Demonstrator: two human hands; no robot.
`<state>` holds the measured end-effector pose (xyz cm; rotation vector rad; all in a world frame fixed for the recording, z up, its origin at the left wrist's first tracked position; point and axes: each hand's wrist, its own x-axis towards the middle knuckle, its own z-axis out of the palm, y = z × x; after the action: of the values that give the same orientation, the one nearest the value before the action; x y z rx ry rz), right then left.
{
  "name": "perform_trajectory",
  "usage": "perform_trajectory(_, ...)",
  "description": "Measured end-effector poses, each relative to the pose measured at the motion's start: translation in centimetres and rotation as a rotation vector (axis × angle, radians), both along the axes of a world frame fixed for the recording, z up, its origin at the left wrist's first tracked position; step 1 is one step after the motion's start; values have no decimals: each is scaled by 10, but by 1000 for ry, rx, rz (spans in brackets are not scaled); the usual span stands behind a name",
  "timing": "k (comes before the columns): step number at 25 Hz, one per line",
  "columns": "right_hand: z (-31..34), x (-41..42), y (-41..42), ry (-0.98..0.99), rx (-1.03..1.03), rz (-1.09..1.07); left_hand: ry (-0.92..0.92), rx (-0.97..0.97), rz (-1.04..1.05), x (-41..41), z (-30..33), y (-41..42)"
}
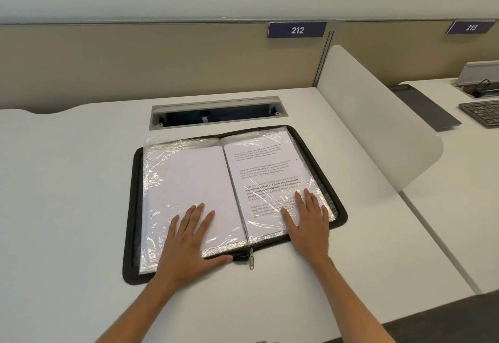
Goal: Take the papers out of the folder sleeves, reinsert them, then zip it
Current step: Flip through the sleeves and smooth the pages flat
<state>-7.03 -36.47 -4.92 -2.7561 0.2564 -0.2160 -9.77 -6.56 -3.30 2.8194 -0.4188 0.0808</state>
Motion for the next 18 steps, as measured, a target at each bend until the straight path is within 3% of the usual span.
perform_trajectory(12, -3, 1, 0, -30, -6, 10, -13, 0, 8, -2, -1, 1)
perform_trajectory(15, 0, -1, 2, -175, 2, 16, -21, -26, -2, 0, -3, 3)
perform_trajectory(18, 2, -12, 17, -312, -60, 161, -23, -103, -42, 4, -6, 10)
